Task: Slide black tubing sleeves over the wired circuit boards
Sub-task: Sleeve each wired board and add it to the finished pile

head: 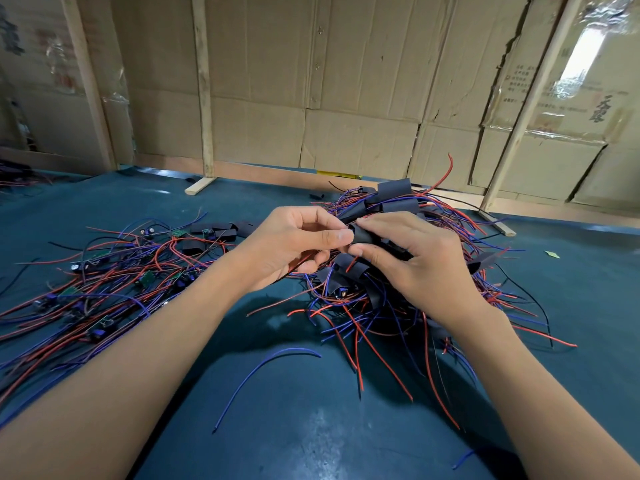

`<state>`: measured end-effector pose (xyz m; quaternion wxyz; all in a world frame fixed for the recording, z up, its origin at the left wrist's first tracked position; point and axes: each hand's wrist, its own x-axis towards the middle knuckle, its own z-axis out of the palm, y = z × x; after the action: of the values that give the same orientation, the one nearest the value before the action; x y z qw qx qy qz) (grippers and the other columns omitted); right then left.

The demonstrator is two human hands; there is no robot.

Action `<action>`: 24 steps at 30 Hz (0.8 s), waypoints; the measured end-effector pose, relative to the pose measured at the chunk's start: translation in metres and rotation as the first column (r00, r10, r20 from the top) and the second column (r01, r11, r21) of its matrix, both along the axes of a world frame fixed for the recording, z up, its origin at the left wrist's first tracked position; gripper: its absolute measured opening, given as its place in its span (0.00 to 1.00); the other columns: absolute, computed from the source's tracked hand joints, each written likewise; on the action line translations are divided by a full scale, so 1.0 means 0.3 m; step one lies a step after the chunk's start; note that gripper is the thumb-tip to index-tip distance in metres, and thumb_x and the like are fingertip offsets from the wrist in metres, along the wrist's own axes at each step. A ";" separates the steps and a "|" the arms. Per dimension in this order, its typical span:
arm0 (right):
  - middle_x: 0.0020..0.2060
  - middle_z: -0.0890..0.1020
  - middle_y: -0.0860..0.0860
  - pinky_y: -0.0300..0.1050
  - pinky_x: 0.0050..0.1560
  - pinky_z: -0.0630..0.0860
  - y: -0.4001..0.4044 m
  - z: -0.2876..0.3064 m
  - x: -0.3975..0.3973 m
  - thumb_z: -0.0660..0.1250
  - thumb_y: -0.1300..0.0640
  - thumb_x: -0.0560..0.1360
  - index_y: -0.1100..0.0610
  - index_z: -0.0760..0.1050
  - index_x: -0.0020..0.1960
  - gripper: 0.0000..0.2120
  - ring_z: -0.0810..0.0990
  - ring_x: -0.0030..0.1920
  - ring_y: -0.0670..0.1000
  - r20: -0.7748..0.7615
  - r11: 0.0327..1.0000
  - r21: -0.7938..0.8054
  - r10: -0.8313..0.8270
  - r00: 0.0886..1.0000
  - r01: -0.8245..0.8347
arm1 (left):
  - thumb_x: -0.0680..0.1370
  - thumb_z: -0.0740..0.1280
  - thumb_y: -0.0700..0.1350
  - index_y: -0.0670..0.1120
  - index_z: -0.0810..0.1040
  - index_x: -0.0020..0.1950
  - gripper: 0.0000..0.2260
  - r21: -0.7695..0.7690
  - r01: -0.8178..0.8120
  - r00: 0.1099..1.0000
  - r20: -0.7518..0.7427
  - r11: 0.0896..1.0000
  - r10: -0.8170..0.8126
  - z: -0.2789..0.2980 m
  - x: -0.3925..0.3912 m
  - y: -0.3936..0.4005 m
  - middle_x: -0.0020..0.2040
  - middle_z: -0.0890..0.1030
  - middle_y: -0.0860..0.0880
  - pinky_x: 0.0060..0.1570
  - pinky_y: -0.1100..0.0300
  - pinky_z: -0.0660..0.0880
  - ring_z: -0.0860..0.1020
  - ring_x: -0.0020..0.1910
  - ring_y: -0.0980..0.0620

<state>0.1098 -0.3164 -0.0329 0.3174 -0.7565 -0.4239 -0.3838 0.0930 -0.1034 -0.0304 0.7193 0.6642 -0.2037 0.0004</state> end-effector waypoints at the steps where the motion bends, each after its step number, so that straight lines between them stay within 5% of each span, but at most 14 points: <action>1: 0.52 0.86 0.55 0.53 0.57 0.79 0.003 -0.003 0.001 0.78 0.58 0.72 0.64 0.84 0.57 0.16 0.84 0.53 0.55 0.013 1.000 -0.008 0.006 1.000 -0.006 | 0.70 0.76 0.44 0.47 0.83 0.42 0.04 0.003 -0.004 1.000 -0.009 1.000 0.004 -0.001 0.001 0.002 0.36 0.81 0.46 0.23 0.64 0.63 0.70 0.27 0.54; 6: 0.52 0.86 0.56 0.56 0.56 0.80 0.007 -0.010 0.002 0.77 0.58 0.72 0.64 0.84 0.56 0.16 0.84 0.52 0.56 0.021 1.000 -0.002 0.017 1.000 -0.017 | 0.71 0.74 0.42 0.45 0.81 0.46 0.06 0.003 0.037 0.995 -0.093 0.999 -0.036 -0.002 0.000 0.007 0.35 0.80 0.48 0.23 0.65 0.65 0.72 0.28 0.54; 12: 0.52 0.86 0.55 0.55 0.56 0.79 0.032 -0.018 -0.013 0.77 0.58 0.73 0.64 0.84 0.56 0.15 0.84 0.52 0.54 0.018 0.999 0.032 0.008 1.000 -0.009 | 0.73 0.73 0.42 0.44 0.81 0.51 0.08 -0.070 0.161 0.946 -0.272 0.984 -0.174 0.007 0.001 0.033 0.46 0.80 0.43 0.33 0.62 0.70 0.79 0.37 0.52; 19: 0.53 0.85 0.54 0.50 0.59 0.78 0.035 -0.021 -0.023 0.79 0.58 0.71 0.63 0.84 0.58 0.17 0.83 0.54 0.54 -0.053 0.996 -0.053 0.063 0.997 -0.066 | 0.72 0.70 0.39 0.47 0.83 0.41 0.04 -0.024 0.133 0.937 -0.321 0.991 -0.134 -0.001 0.010 0.032 0.36 0.79 0.45 0.24 0.65 0.67 0.75 0.29 0.54; 24: 0.56 0.84 0.54 0.45 0.62 0.74 0.018 -0.008 -0.013 0.77 0.63 0.72 0.62 0.82 0.62 0.18 0.82 0.56 0.55 -0.063 0.983 -0.169 0.058 0.996 -0.068 | 0.73 0.70 0.40 0.43 0.79 0.47 0.05 -0.027 0.139 0.930 -0.339 0.990 -0.140 -0.006 0.011 0.043 0.37 0.78 0.46 0.20 0.67 0.64 0.72 0.27 0.56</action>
<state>0.1060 -0.3111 -0.0353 0.2756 -0.7780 -0.4695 -0.3138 0.0964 -0.0906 -0.0322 0.7427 0.6373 -0.1230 -0.1649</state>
